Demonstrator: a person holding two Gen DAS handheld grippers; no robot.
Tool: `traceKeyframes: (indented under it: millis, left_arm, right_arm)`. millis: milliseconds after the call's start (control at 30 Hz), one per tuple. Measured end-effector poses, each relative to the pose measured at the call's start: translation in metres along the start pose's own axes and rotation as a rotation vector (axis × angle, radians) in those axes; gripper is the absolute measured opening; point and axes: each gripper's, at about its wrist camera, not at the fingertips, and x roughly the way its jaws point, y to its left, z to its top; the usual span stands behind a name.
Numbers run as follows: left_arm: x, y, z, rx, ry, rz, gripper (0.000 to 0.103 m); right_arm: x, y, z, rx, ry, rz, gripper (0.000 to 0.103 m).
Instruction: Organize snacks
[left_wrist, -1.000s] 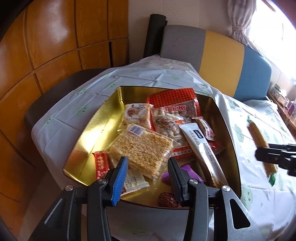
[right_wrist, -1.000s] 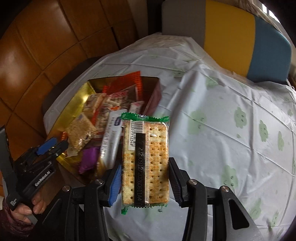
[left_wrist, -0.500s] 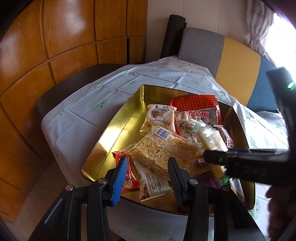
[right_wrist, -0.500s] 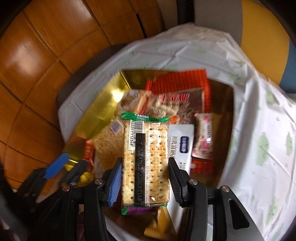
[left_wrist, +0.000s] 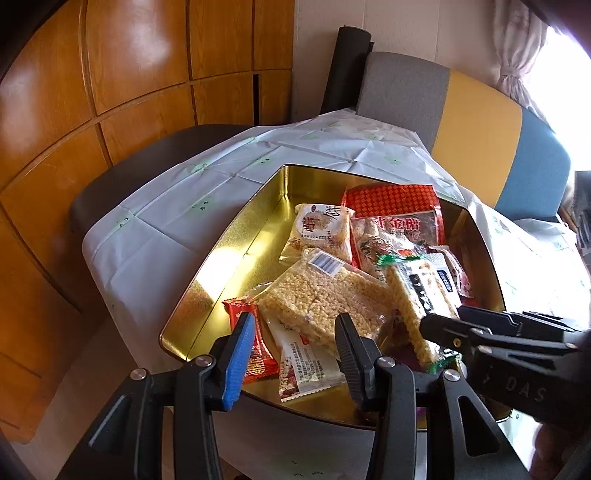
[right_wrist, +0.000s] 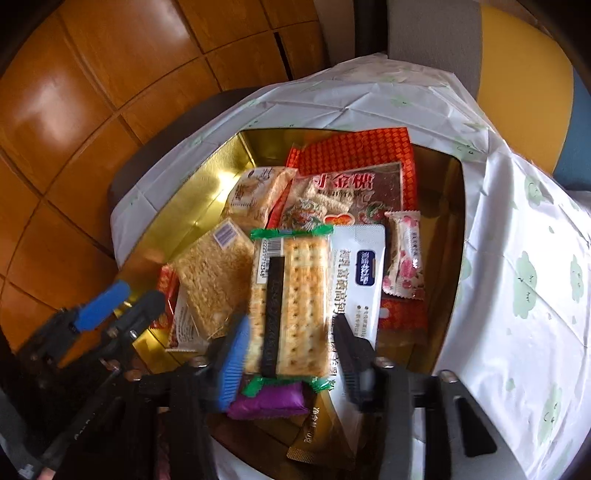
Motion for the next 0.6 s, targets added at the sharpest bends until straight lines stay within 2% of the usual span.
traceKeyframes:
  millis: [100,233,367,600]
  left_arm:
    - [-0.004,-0.004,0.0,0.014,-0.007,-0.007,0.046]
    - [-0.008,-0.008,-0.002,0.026,-0.012,-0.017,0.046]
    - [-0.011,-0.013,-0.002,0.035,-0.018,-0.023,0.046]
    - [-0.023,-0.025,-0.008,0.072,-0.053,-0.048,0.047]
  right_arm:
    - [0.0,-0.004,0.0,0.026,-0.015,0.019,0.044]
    - [-0.006,-0.003,-0.001,0.022,-0.032,-0.004,0.044]
    - [-0.025,-0.005,-0.009,0.038,-0.093,-0.015,0.046]
    - [-0.056,-0.01,-0.032,0.093,-0.209,-0.165,0.046]
